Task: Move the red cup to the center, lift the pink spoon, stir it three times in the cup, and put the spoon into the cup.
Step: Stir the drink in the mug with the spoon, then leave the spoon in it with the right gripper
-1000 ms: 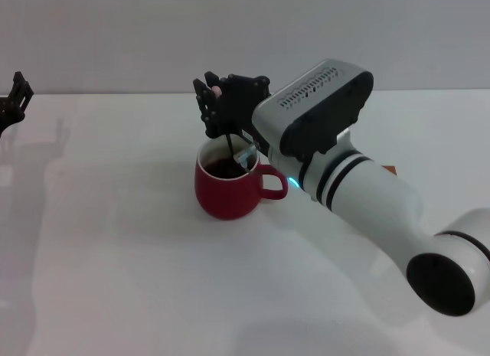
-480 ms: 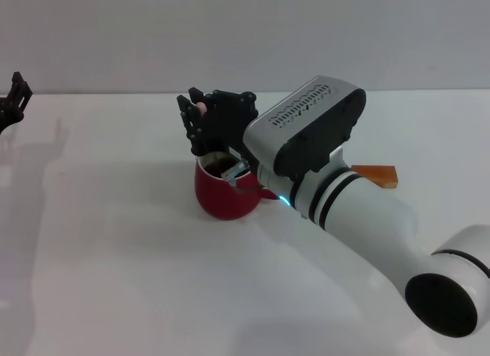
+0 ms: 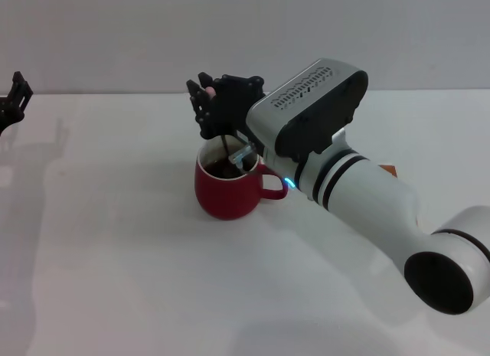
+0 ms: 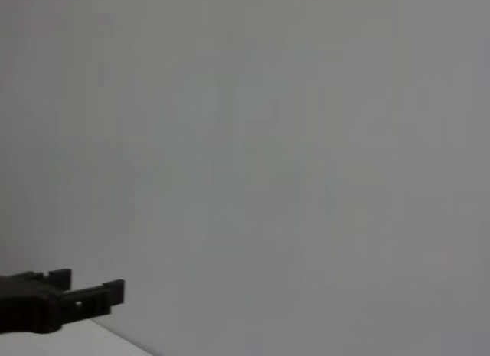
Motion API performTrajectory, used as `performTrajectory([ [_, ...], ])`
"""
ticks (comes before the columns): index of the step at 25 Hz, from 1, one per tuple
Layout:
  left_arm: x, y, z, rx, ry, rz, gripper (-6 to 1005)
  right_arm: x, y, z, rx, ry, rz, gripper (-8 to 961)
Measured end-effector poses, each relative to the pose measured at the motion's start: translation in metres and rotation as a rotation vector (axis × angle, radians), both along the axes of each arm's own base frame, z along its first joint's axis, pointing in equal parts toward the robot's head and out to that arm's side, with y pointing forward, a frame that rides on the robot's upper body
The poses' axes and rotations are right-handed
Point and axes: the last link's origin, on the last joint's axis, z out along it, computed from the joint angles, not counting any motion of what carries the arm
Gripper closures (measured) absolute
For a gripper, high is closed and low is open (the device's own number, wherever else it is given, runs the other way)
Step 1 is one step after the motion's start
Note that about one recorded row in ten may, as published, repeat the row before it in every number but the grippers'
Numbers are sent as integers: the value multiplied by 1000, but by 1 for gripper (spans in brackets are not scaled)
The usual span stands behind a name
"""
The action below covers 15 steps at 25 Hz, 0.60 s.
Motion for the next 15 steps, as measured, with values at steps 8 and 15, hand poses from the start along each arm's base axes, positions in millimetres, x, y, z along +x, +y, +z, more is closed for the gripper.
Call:
performTrajectory([
  [8,0,0,0,0,0,1,170,10,-7,-3,-23,-7,-29,819],
  [15,-2,-2,1,1,1,4,170,1,-29,-11,-71,10,13,820],
])
